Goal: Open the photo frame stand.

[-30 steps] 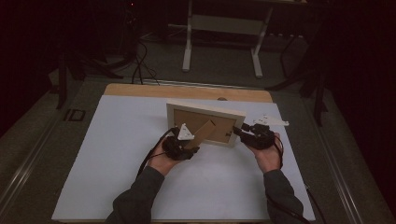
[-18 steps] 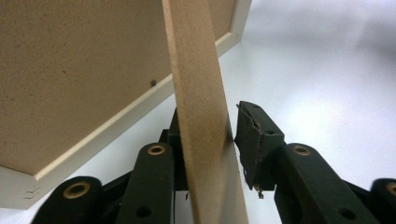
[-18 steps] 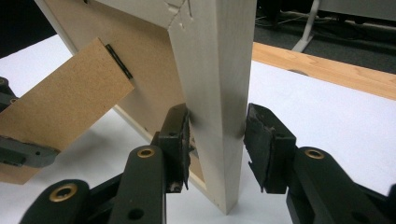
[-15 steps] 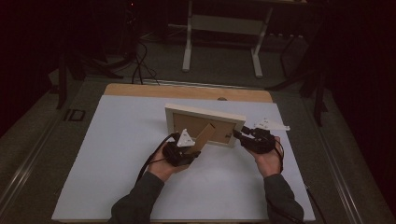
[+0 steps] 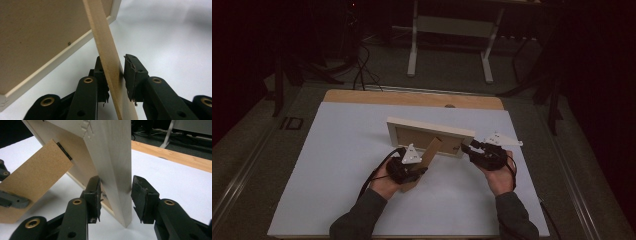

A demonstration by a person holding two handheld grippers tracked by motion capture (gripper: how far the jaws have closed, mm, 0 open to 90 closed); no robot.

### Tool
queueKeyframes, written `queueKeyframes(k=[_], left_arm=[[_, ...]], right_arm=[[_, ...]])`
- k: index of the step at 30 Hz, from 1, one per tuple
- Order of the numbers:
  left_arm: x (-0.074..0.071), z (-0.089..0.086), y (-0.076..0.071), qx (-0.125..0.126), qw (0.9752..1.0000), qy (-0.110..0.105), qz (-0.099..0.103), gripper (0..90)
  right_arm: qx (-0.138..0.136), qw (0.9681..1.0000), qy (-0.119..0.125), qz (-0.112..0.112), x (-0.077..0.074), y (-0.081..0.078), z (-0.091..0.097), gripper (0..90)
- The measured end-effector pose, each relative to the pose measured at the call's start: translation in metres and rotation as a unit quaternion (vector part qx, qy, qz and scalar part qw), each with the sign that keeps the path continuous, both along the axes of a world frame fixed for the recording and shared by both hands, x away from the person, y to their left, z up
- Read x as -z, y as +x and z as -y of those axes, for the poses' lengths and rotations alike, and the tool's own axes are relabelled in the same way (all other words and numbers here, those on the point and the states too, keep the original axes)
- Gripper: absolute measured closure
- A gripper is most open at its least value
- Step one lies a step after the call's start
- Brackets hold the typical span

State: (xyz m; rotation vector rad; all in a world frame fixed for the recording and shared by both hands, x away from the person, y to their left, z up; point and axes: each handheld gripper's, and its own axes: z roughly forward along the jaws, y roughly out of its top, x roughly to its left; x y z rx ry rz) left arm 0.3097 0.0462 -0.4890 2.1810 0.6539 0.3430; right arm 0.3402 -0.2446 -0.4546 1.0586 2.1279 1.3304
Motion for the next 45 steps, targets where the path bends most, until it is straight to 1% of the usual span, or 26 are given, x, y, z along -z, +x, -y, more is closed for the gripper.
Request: queueKeyframes(k=[1, 5, 7, 9, 11, 15, 20, 25, 29, 34, 35, 37, 42, 45], left_arm=[[0.001, -0.001, 0.000, -0.004, 1.0000, 0.001, 0.004, 73.8], [0.003, -0.005, 0.000, -0.012, 0.9999, 0.001, 0.003, 74.9], [0.004, -0.006, -0.001, -0.013, 0.9999, -0.002, 0.002, 75.5], [0.004, -0.005, -0.002, -0.009, 1.0000, 0.001, 0.003, 75.7], [0.005, -0.005, -0.002, -0.011, 0.9999, 0.004, 0.004, 75.8], [0.008, -0.005, -0.002, -0.014, 0.9999, 0.007, 0.001, 75.9], [0.010, -0.005, -0.005, -0.009, 0.9999, 0.010, 0.001, 75.9], [0.011, -0.004, -0.009, -0.002, 1.0000, 0.009, -0.001, 75.6], [0.012, -0.005, -0.013, 0.005, 0.9999, 0.009, 0.002, 73.8], [0.014, -0.008, -0.018, 0.006, 1.0000, 0.006, -0.002, 71.1], [0.014, -0.009, -0.018, 0.009, 0.9999, 0.009, -0.005, 70.1], [0.015, -0.012, -0.019, 0.008, 0.9999, 0.012, -0.003, 67.0], [0.013, -0.023, -0.018, -0.001, 0.9999, -0.006, -0.011, 61.5], [0.013, -0.027, -0.017, -0.005, 0.9999, -0.008, -0.013, 59.2]], right_arm=[[0.000, 1.0000, -0.001, 0.001, 0.000, -0.001, 0.000, 59.7], [0.000, 1.0000, -0.003, 0.004, 0.001, -0.005, -0.001, 59.6], [-0.001, 1.0000, -0.001, 0.004, 0.002, -0.006, -0.001, 59.5], [-0.001, 1.0000, 0.000, 0.005, 0.002, -0.006, -0.001, 59.4], [-0.001, 1.0000, 0.000, 0.005, 0.003, -0.007, 0.000, 59.3], [-0.002, 1.0000, 0.002, 0.006, 0.004, -0.009, 0.000, 59.1], [-0.001, 1.0000, 0.007, 0.006, 0.006, -0.013, 0.000, 58.8], [-0.004, 1.0000, 0.004, 0.006, 0.007, -0.016, 0.000, 58.6], [-0.005, 1.0000, 0.006, 0.006, 0.008, -0.017, 0.000, 58.4], [-0.004, 0.9999, 0.008, 0.005, 0.009, -0.019, 0.000, 58.4], [-0.004, 0.9999, 0.009, 0.005, 0.009, -0.019, 0.001, 58.4], [-0.006, 0.9999, 0.011, 0.005, 0.010, -0.018, 0.001, 58.2], [-0.007, 0.9998, 0.018, 0.002, 0.011, -0.018, 0.002, 57.7], [-0.008, 0.9998, 0.018, -0.005, 0.014, -0.017, 0.004, 57.2]])
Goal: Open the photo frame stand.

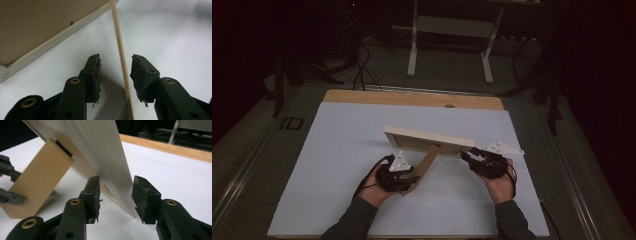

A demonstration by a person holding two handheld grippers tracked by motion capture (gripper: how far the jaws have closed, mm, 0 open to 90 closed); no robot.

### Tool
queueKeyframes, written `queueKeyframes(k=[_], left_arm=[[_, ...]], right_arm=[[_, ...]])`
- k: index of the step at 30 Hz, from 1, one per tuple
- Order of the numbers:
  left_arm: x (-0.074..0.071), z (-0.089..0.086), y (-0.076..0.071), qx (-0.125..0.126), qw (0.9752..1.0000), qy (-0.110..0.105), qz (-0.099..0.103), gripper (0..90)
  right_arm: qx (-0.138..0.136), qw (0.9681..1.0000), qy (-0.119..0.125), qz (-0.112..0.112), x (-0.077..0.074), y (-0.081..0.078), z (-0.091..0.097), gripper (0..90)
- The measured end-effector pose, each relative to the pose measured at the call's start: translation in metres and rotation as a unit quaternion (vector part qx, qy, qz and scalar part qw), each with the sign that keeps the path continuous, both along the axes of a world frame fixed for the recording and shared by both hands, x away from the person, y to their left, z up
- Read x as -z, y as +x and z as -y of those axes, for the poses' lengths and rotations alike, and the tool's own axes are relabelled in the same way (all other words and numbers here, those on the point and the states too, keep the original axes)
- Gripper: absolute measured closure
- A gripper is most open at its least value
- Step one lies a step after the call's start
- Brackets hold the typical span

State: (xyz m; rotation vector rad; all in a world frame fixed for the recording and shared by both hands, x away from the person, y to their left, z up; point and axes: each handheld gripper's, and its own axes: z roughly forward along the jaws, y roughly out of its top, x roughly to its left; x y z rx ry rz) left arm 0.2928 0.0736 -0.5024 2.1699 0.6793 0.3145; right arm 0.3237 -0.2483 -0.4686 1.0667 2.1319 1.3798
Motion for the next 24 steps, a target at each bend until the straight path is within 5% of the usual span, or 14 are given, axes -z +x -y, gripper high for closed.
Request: queueKeyframes(k=[24], left_arm=[[-0.013, -0.018, -0.002, -0.023, 0.9982, -0.054, 0.011, 55.5]], right_arm=[[-0.019, 0.9992, -0.021, -0.029, 0.014, 0.004, 0.006, 52.2]])
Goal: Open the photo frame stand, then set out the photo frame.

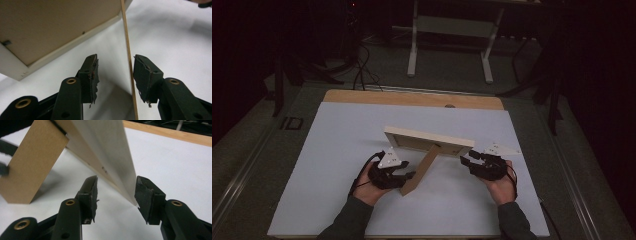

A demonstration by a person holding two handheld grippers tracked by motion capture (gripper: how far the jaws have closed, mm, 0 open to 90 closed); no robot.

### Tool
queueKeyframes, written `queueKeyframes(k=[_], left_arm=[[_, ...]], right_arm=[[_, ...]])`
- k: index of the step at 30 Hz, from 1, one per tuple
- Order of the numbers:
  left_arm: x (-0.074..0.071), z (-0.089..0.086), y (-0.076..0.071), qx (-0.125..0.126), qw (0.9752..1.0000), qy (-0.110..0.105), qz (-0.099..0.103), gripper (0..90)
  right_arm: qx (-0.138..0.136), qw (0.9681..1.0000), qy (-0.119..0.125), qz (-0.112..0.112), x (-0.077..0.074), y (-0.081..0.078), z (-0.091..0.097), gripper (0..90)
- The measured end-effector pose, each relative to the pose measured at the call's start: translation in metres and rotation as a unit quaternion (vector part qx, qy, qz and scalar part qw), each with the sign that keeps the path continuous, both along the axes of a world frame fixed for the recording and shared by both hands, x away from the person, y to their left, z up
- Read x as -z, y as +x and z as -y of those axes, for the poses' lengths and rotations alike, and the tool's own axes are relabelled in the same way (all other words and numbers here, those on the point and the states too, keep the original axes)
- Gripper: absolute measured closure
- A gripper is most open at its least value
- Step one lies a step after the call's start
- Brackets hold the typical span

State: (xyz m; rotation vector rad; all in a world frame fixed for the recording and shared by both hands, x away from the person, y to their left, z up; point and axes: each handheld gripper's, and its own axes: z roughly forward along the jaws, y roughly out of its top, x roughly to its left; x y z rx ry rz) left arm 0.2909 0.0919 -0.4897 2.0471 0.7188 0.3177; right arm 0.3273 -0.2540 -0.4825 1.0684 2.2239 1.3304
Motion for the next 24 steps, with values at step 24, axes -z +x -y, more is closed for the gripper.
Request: queueKeyframes(k=[24], left_arm=[[-0.013, -0.036, 0.008, -0.078, 0.9966, -0.023, -0.010, 60.8]], right_arm=[[-0.028, 0.9982, -0.041, -0.031, 0.000, 0.003, 0.012, 51.9]])
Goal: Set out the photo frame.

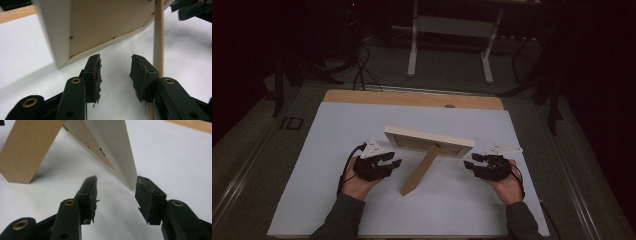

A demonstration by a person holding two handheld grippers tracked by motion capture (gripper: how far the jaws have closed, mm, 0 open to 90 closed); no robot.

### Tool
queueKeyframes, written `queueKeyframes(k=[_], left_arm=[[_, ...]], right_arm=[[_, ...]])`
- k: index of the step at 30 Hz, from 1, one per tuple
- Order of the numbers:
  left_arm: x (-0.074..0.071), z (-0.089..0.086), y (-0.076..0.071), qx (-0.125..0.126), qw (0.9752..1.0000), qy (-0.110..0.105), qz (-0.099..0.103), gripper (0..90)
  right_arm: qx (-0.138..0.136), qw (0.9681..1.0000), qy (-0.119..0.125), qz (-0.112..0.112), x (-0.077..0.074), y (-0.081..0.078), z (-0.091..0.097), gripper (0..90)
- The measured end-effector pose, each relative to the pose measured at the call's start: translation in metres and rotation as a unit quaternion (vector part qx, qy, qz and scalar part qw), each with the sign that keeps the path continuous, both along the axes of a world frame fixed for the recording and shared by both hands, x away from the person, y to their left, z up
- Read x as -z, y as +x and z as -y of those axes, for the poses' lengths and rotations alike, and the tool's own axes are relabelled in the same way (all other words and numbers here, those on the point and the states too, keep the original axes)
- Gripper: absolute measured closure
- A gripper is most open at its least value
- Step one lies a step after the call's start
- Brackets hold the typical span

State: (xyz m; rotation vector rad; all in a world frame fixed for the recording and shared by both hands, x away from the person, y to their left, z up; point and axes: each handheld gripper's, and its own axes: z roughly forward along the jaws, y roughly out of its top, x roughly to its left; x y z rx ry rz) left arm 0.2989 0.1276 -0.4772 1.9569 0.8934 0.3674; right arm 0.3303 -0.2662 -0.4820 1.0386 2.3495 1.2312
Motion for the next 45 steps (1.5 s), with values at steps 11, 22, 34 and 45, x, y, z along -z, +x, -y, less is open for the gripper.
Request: queueKeyframes(k=[11, 22, 34, 45], left_arm=[[-0.004, -0.013, 0.005, -0.029, 0.9992, -0.020, -0.016, 70.0], [-0.005, -0.017, 0.008, -0.053, 0.9980, -0.026, -0.020, 90.0], [-0.006, -0.007, 0.013, -0.054, 0.9982, -0.019, -0.014, 90.0], [-0.015, 0.008, 0.025, -0.056, 0.9983, -0.013, -0.002, 90.0]], right_arm=[[0.017, 0.9996, -0.016, -0.018, 0.004, 0.006, 0.003, 61.2], [0.047, 0.9986, -0.012, -0.022, 0.005, 0.016, 0.001, 79.9], [0.071, 0.9970, 0.019, -0.024, -0.001, 0.027, -0.004, 89.9], [0.081, 0.9949, 0.052, -0.031, -0.002, 0.039, -0.010, 90.0]])
